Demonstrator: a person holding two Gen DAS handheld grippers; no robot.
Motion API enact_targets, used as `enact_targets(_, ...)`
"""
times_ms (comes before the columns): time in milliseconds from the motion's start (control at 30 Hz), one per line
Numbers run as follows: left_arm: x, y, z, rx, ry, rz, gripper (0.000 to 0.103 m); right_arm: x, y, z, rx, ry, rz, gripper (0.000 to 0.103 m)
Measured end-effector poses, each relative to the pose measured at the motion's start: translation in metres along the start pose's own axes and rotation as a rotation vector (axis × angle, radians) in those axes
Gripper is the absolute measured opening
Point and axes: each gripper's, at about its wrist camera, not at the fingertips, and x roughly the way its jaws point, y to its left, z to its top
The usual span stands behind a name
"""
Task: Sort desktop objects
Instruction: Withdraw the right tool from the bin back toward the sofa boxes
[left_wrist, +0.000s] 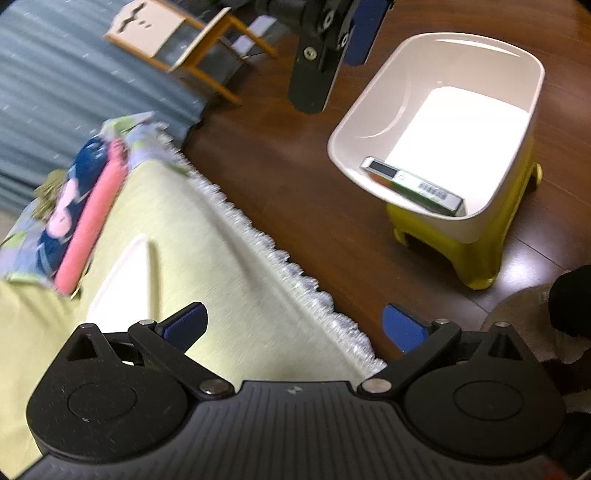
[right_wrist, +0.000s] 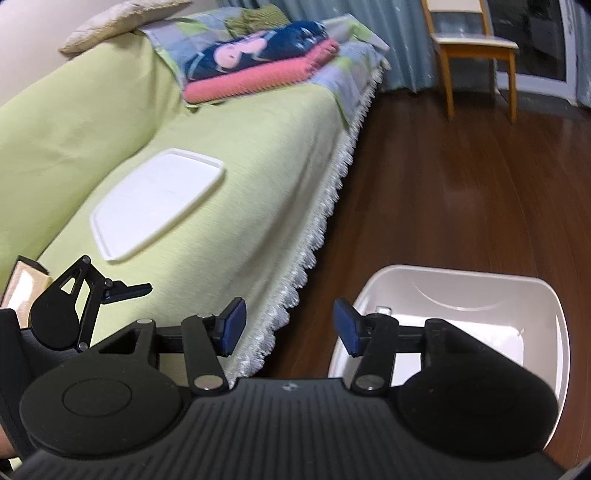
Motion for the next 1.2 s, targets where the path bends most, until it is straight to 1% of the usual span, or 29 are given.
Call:
enact_targets(167,-0.027,0.029,-0.021,-0.154,0.026,0.083,0.102,-0.012,0.032,0.009,-0.057,-0.032,0.04,0.052)
enact_targets(267,-0.041,0.045,-0.04,-0.252,0.052,0.127,0.102,-0.018,0.057,0.013,-0.103,-0.053,0.069,0.053)
enact_targets(400,-0.058,0.055,-0.066,-0.332,0.099,0.176,0.102,-0.023,0.092,0.016,-0.153,-0.075,0.119,0.055)
enact_targets(667,-0.098,0.067,-0.115,-0.423,0.152,0.247,0.102,-0.027,0.15,0.003,-0.21,-0.069,0.21,0.055)
enact_targets(833,-0.117,0.074,-0.142,-0.465,0.175,0.284,0.102,-0.026,0.175,-0.004,-0.239,-0.063,0.243,0.055)
enact_targets(1000,-0.13,0.076,-0.165,-0.497,0.207,0.305,0.102,-0.023,0.196,-0.01,-0.26,-0.052,0.269,0.056)
enact_targets(1200,-0.135,0.077,-0.187,-0.533,0.24,0.323,0.102,-0.01,0.218,-0.017,-0.281,-0.035,0.299,0.056)
